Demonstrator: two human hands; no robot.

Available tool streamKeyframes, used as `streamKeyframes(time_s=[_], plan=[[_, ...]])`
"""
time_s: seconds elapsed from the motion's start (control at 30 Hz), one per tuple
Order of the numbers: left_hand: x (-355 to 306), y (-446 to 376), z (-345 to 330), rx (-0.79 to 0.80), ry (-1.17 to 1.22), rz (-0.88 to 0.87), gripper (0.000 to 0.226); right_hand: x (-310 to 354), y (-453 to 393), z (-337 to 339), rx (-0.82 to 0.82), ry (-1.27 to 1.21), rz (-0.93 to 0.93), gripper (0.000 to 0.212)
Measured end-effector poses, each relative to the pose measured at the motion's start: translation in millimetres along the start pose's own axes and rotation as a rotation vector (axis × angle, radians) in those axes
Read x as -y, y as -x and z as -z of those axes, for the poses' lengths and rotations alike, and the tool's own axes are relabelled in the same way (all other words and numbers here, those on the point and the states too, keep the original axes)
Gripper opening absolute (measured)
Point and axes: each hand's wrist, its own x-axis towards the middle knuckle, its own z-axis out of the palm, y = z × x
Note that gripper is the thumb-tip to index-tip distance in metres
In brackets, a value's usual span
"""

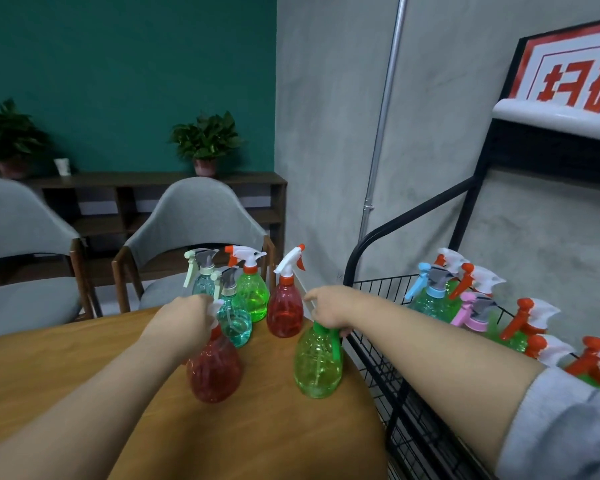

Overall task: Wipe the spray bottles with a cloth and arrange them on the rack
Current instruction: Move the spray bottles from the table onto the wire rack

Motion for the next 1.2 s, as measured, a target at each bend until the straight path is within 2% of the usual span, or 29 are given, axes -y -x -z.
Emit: streamKeyframes(time_s=[0.07,0.1,0.27,0.33,0.4,0.47,0.53,0.7,0.8,1.0,1.2], plan=[[-2.1,0.7,0.9,0.006,-0.003,-0.001,0.029,-2.2,8.8,5.5,0.099,-0.222,-0.015,0.061],[-2.5,1.0,1.6,0.009,-0.004,-0.003,0.030,-3.9,13.7,7.9,0.125,-0.245,-0.005,0.064],[-5.7,2.5,7.3,0.048,0.061,0.007,0.036,-15.5,39.0,11.7,0.155,-0.063,0.097,0.073],[-5.0,1.5,8.1,0.064,0.105,0.014,0.040,-18.1,46.2,7.1,0.088,0.166,0.135,0.064],[-3.9,0.7,9.1,0.078,0.118,0.017,0.039,-20.5,52.8,1.2,-0.048,0.335,0.181,0.045],[-4.4,1.1,11.3,0.090,0.111,0.015,0.032,-25.9,60.2,-1.8,-0.199,0.468,0.226,0.031],[-4.6,2.1,13.6,0.098,0.109,0.009,0.024,-34.7,64.4,-2.5,-0.273,0.526,0.243,0.028],[-28.3,10.3,36.0,-0.043,0.123,-0.108,0.015,-66.0,94.6,21.0,-0.433,0.284,0.297,0.023],[-52.3,14.1,66.3,-0.113,0.251,-0.184,0.009,-78.8,119.2,47.7,-0.493,0.160,0.292,0.028],[-117.3,17.9,106.1,-0.147,0.529,-0.374,0.006,-105.4,158.0,80.5,-0.632,-0.057,0.281,0.038],[-174.2,4.1,100.8,-0.124,0.577,-0.488,0.005,-135.5,162.8,75.9,-0.697,-0.124,0.276,0.038]])
